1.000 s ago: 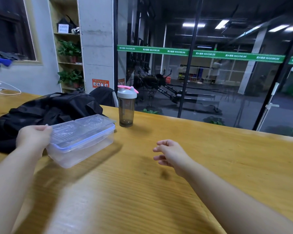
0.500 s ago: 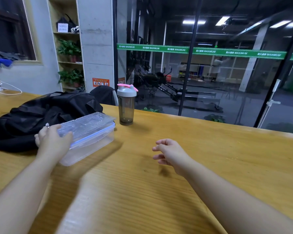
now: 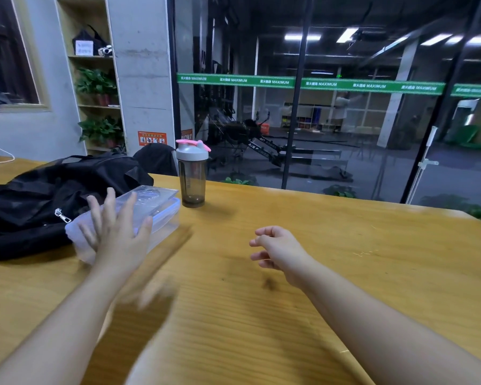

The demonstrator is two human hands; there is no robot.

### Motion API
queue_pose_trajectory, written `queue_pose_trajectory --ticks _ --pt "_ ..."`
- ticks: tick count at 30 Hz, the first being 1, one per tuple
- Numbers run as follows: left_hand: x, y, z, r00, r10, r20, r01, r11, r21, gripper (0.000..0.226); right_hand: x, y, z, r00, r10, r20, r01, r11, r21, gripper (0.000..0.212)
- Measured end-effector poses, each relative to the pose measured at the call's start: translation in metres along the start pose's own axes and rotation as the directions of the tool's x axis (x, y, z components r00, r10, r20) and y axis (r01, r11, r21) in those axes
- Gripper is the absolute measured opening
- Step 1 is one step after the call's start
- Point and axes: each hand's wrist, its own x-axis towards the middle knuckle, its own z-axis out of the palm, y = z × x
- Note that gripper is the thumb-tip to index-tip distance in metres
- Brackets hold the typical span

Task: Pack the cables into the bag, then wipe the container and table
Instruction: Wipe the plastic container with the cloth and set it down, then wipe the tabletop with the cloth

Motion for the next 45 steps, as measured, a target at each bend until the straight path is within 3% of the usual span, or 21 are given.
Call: queue_pose_trajectory --ticks 6,10,15,20,24,29,33,39,42,45 --pt "-0.027 0.071 0.017 1.000 0.023 -0.020 -0.028 0.965 -0.263 0.046 -0.008 0.002 -0.018 0.983 -0.078 -0.163 0.082 0.997 0.015 0.019" --pt "-0.055 0.124 0.034 1.000 -0.004 -0.006 0.002 0.914 -0.406 0.053 -0.014 0.008 -0.038 0.892 -0.242 -0.382 0.268 0.963 0.016 0.017" --pt "-0.088 0.174 0.049 0.992 0.021 0.126 0.045 0.864 -0.501 0.057 -0.026 0.014 -0.070 0.771 -0.396 -0.499 0.448 0.894 -0.015 0.020" --pt "-0.115 0.211 0.054 0.953 0.070 0.294 0.120 0.806 -0.579 0.059 -0.038 0.024 -0.112 0.705 -0.440 -0.556 0.467 0.878 -0.102 0.020" --pt "-0.132 0.232 0.053 0.894 0.257 0.368 0.059 0.745 -0.664 0.056 -0.042 0.039 -0.163 0.671 -0.450 -0.589 0.344 0.893 -0.290 0.026" --pt "-0.144 0.252 0.053 0.742 0.481 0.467 -0.125 0.784 -0.608 0.059 -0.043 0.067 -0.238 0.632 -0.392 -0.669 -0.007 0.860 -0.511 0.045" --pt "-0.153 0.260 0.056 0.666 0.551 0.502 -0.264 0.804 -0.532 0.061 -0.051 0.083 -0.289 0.623 -0.331 -0.709 -0.280 0.752 -0.597 0.056" --pt "-0.154 0.246 0.067 0.707 0.528 0.471 -0.217 0.795 -0.566 0.058 -0.058 0.107 -0.353 0.651 -0.290 -0.702 -0.564 0.434 -0.702 0.061" --pt "-0.154 0.239 0.074 0.712 0.540 0.448 -0.263 0.797 -0.543 0.057 -0.057 0.120 -0.372 0.655 -0.204 -0.728 -0.621 0.404 -0.672 0.056" --pt "-0.157 0.237 0.075 0.722 0.509 0.469 -0.199 0.801 -0.564 0.056 -0.053 0.125 -0.379 0.638 -0.107 -0.763 -0.670 0.410 -0.618 0.045"
